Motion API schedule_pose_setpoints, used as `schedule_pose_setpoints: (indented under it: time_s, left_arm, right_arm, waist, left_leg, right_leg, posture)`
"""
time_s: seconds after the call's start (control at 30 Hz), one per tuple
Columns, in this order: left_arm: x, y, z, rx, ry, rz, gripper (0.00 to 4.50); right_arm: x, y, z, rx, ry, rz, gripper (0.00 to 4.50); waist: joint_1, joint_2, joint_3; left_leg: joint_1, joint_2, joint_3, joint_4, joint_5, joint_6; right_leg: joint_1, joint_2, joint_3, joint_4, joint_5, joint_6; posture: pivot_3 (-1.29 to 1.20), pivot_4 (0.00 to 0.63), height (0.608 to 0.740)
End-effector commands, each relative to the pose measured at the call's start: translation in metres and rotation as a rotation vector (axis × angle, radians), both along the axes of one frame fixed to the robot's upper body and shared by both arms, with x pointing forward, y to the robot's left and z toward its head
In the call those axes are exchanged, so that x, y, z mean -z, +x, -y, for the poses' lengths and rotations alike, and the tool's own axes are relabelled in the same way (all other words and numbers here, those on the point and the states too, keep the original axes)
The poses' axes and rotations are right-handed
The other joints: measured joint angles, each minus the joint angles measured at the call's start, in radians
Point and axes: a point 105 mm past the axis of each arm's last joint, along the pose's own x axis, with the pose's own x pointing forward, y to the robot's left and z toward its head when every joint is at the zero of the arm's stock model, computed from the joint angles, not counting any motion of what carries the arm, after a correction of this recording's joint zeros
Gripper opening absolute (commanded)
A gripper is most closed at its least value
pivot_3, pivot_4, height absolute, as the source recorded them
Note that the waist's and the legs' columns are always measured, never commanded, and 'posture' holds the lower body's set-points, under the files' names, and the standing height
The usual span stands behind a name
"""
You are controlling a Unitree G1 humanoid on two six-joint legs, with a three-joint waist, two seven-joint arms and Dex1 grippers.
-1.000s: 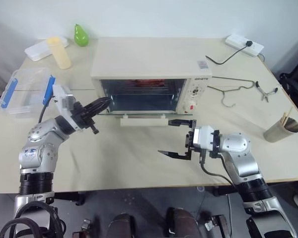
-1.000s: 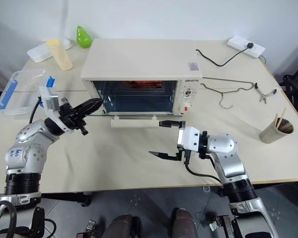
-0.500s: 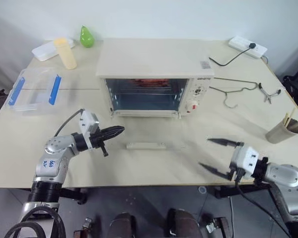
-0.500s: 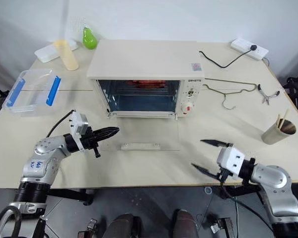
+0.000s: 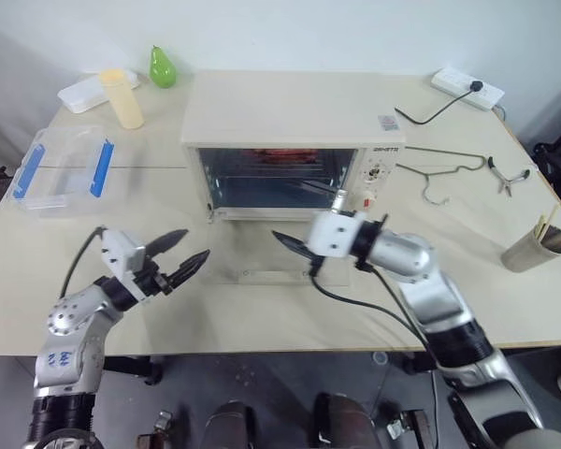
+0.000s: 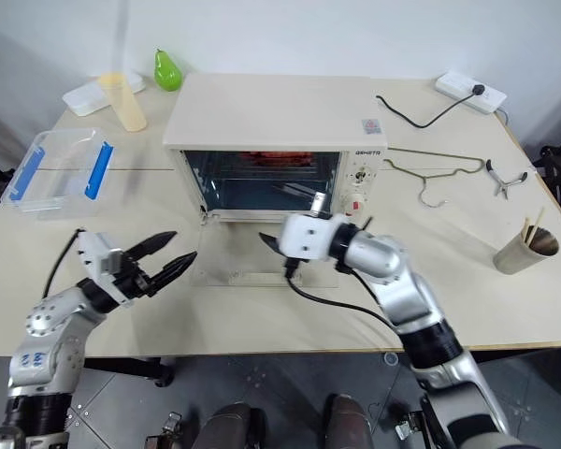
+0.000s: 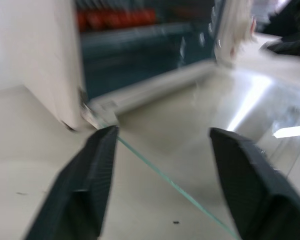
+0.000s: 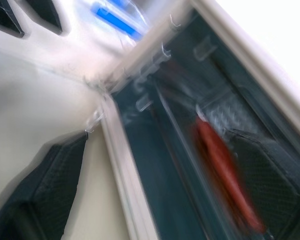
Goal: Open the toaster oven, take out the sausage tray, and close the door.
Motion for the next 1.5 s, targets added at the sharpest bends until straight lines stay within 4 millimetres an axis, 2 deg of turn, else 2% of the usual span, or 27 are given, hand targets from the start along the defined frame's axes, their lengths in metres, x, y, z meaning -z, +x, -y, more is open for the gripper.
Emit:
schedule_pose_setpoints:
  time_s: [0.03,0.23,0.33,0.43,0.6,0.73,0.93,1.03,1.1,1.23,1.5]
  left_arm:
    - [-0.018,-0.013,-0.008,-0.054,-0.021,0.083,4.47]
    - [-0.020,-0.014,-0.009,-0.104,-0.038,0.094,4.47]
    - [-0.020,-0.013,-0.006,-0.101,-0.044,0.096,4.47]
    - [-0.021,-0.011,-0.004,-0.093,-0.046,0.098,4.47]
    - [-0.025,-0.003,0.000,-0.076,-0.040,0.109,4.47]
    - [-0.029,0.003,0.004,-0.045,-0.049,0.113,4.50]
    - [-0.032,0.008,0.006,-0.015,-0.044,0.116,4.50]
    - [-0.034,0.012,0.006,0.006,-0.047,0.117,4.50]
    - [-0.036,0.015,0.009,0.028,-0.050,0.115,4.50]
    - [-0.039,0.018,0.013,0.061,-0.049,0.112,4.50]
    - [-0.055,0.034,0.015,0.098,-0.055,0.146,4.50]
  right_arm:
    - [-0.002,0.011,-0.020,0.043,-0.016,0.054,4.50]
    - [-0.010,0.045,-0.020,0.206,-0.038,0.144,4.50]
    - [-0.002,0.059,-0.018,0.268,-0.085,0.132,4.50]
    - [0.009,0.063,-0.022,0.259,-0.138,0.113,4.50]
    - [0.010,0.067,-0.024,0.272,-0.129,0.093,4.50]
    - [0.004,0.074,-0.021,0.319,-0.120,0.122,3.68]
    - [0.005,0.077,-0.020,0.340,-0.131,0.119,1.60]
    - [-0.002,0.078,-0.019,0.346,-0.123,0.142,0.51]
    - [-0.008,0.079,-0.018,0.349,-0.115,0.160,0.02]
    - [-0.014,0.078,-0.019,0.349,-0.107,0.177,0.02]
    - [-0.030,0.065,-0.030,0.257,-0.118,0.233,0.02]
  waist:
    - [0.002,0.000,0.000]
    - [0.003,0.000,0.000]
    - [-0.007,0.000,0.000]
    - [-0.022,0.000,0.000]
    - [-0.028,0.000,0.000]
    - [-0.033,0.000,0.000]
    - [-0.043,0.000,0.000]
    - [-0.045,0.000,0.000]
    - [-0.046,-0.001,-0.001]
    - [-0.045,-0.001,-0.001]
    - [-0.046,-0.001,-0.001]
  left_leg:
    - [0.000,0.004,0.006,0.000,0.000,0.000]
    - [-0.001,-0.002,-0.003,0.000,0.000,0.000]
    - [-0.002,-0.002,-0.003,0.000,0.000,0.000]
    - [-0.001,-0.002,-0.003,-0.001,0.000,0.000]
    - [0.000,-0.002,-0.003,-0.004,0.000,-0.001]
    - [0.000,-0.002,-0.003,-0.004,0.000,-0.001]
    - [0.000,-0.002,-0.004,-0.005,0.000,-0.001]
    - [0.000,-0.002,-0.004,-0.006,0.000,-0.001]
    - [0.000,-0.002,-0.004,-0.006,0.000,-0.001]
    - [0.000,-0.002,-0.004,-0.006,0.000,-0.002]
    - [-0.001,-0.002,-0.004,-0.006,0.000,-0.002]
  right_leg:
    - [-0.003,0.000,0.003,0.000,0.000,-0.001]
    - [0.000,0.000,0.000,0.000,0.000,-0.001]
    - [0.000,0.000,-0.001,0.000,0.000,-0.001]
    - [0.000,0.000,-0.002,0.000,0.000,-0.001]
    - [0.000,0.001,-0.002,0.000,0.000,-0.001]
    - [0.000,0.001,-0.002,0.000,0.000,-0.001]
    - [0.000,0.001,-0.003,0.000,0.000,-0.001]
    - [0.000,0.001,-0.003,0.000,0.000,-0.001]
    - [0.000,0.001,-0.003,0.000,0.000,-0.001]
    - [0.000,0.001,-0.003,0.000,0.000,-0.001]
    - [0.000,0.001,-0.003,-0.001,0.000,-0.001]
  posture:
    - [0.00,0.150,0.740]
    - [0.00,0.150,0.740]
    - [0.00,0.150,0.740]
    - [0.00,0.150,0.740]
    - [0.00,0.150,0.740]
    - [0.00,0.150,0.740]
    - [0.00,0.150,0.740]
    - [0.00,0.150,0.740]
    - [0.00,0.150,0.740]
    - [0.00,0.150,0.740]
    - [0.00,0.150,0.740]
